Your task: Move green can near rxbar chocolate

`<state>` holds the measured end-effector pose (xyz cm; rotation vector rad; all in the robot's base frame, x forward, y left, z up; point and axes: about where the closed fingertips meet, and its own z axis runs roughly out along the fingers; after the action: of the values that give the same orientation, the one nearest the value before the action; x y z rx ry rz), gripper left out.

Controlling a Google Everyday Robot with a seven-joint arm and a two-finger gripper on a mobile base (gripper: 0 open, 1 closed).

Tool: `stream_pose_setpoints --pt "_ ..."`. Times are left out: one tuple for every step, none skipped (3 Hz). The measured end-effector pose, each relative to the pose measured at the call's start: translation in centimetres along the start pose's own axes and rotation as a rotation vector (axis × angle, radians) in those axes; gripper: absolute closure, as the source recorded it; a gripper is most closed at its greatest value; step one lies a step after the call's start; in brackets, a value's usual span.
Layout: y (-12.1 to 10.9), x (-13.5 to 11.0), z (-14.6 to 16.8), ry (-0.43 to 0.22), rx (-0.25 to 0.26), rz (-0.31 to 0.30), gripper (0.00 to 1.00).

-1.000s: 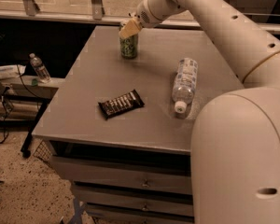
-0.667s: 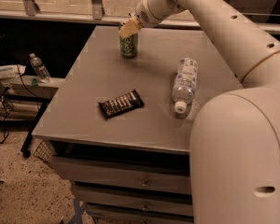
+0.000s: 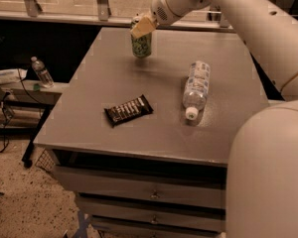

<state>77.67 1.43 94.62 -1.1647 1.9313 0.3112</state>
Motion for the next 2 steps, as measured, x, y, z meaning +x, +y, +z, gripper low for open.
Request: stream_pose_setpoints --pt "3.2 0.4 -3.1 0.014 -0.018 -0.025 1.0" --pt "7.0 1.5 -4.9 0.026 -0.056 -0.018 1.0"
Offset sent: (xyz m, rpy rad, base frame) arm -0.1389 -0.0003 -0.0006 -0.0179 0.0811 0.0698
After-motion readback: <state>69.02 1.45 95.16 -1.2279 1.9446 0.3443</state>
